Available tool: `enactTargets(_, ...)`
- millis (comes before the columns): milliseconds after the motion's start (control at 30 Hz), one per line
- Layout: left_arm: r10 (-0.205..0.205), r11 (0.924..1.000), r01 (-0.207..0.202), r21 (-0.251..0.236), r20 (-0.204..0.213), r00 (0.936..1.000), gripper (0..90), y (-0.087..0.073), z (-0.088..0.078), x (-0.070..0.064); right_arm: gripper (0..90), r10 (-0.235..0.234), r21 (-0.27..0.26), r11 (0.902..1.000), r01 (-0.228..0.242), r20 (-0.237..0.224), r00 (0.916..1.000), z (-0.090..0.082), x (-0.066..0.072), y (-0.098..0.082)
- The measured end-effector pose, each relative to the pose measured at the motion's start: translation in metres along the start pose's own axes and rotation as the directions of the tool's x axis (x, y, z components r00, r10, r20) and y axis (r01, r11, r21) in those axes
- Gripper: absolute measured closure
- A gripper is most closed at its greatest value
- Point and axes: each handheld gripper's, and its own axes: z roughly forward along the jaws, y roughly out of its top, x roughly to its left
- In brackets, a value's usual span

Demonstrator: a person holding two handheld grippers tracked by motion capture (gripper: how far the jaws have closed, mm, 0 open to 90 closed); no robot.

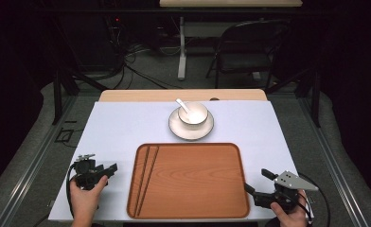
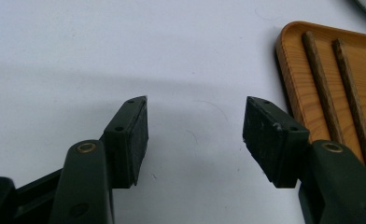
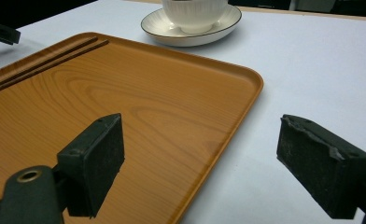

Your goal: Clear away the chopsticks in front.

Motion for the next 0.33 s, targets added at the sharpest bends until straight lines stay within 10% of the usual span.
enactTargets(333, 0.005, 0.9999, -0.005, 0.012, 0.004, 1.0, 40.3, -0.0019, 0.002, -0.0008, 14.6, -0.005, -0.004, 1.0, 0.005, -0.008, 1.0, -0.0004, 0.0002, -0.0001)
